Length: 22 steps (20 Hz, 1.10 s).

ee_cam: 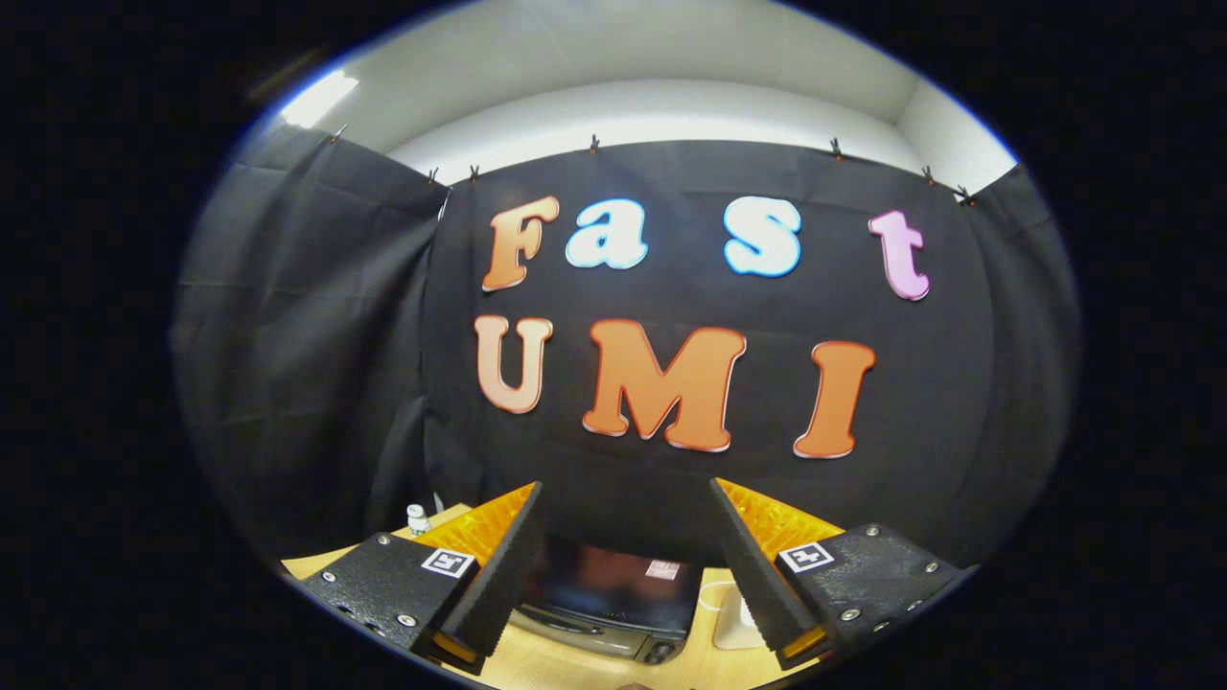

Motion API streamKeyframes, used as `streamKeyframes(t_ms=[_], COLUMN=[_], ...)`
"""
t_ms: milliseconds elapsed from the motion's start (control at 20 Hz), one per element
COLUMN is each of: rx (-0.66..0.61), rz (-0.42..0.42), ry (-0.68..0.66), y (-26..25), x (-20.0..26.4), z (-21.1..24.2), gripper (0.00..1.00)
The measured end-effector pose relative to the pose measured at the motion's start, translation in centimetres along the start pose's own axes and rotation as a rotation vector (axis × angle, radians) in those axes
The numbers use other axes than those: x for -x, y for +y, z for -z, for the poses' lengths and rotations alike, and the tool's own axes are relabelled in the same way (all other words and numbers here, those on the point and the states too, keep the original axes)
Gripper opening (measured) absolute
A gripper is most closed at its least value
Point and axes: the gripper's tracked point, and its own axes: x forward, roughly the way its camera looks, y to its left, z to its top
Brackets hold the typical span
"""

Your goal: Open the toaster oven, put the food inside, and close the toaster oven door.

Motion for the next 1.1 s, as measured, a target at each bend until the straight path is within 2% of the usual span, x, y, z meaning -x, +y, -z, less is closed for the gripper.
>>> streamKeyframes(t_ms=[500, 750, 1100], rx=[0.058, 0.055, 0.058], rz=[0.088, 0.089, 0.079], ry=[-0.158, -0.206, -0.199], y=[-4.4, -4.7, -4.8], x=[2.6, 3.3, 2.7], z=[-8.0, -9.2, -8.1], gripper=[0.99, 0.99, 0.99])
